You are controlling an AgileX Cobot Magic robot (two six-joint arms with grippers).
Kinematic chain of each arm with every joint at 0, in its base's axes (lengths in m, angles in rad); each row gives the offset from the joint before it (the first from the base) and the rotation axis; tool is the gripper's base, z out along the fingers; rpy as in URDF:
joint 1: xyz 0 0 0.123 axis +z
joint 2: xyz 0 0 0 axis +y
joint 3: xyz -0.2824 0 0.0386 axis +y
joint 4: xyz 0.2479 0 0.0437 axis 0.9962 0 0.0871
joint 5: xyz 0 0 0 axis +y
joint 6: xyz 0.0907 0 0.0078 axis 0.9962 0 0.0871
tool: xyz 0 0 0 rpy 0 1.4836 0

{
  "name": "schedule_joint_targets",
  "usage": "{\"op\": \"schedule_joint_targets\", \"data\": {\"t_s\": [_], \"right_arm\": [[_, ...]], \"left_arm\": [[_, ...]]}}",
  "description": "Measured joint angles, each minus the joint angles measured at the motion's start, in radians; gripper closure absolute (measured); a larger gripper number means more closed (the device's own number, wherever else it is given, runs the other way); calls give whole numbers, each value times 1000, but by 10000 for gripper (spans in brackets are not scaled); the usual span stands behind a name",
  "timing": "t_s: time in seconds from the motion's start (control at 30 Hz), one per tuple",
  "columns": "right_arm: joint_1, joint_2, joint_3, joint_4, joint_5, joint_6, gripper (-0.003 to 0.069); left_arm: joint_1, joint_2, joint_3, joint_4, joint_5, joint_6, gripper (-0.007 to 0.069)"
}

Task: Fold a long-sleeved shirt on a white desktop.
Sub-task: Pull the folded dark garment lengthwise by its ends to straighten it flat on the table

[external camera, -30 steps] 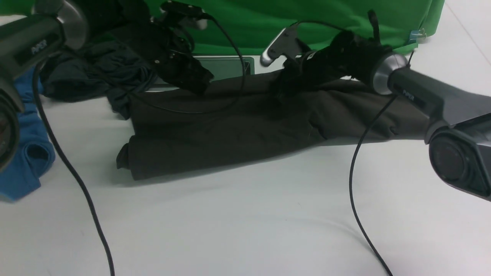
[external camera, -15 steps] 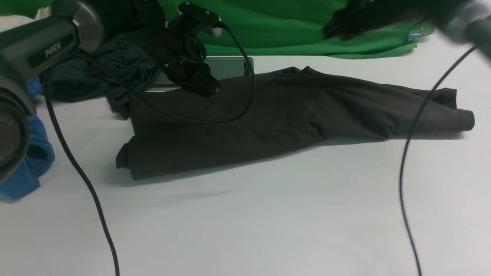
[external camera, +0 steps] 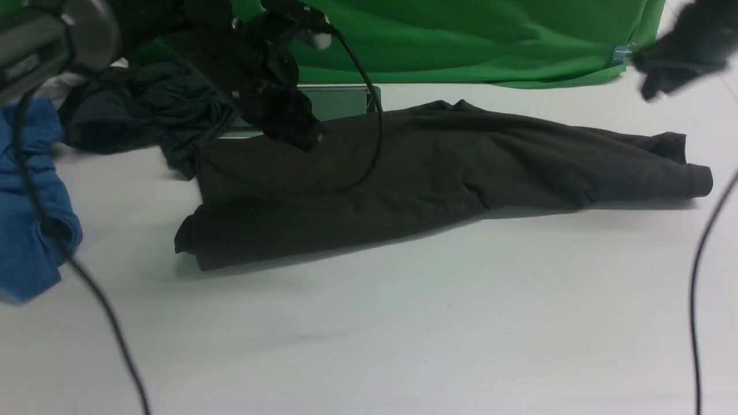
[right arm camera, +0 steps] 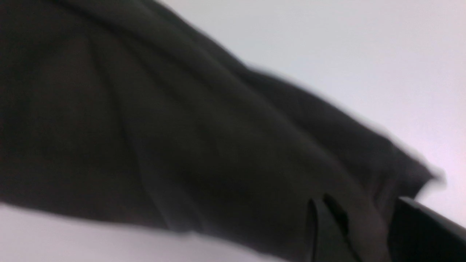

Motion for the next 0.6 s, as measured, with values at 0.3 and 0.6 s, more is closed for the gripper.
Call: {"op": "schedule_joint_targets", "data": {"t_s": [0.3, 0.6], "right_arm": [[-125, 54, 164, 156, -213, 92, 98], [-126, 160, 169, 199, -193, 88, 88]], "left_arm": [[16, -39, 268, -17, -192, 2, 608], [46, 60, 280, -13, -230, 2, 608]]}}
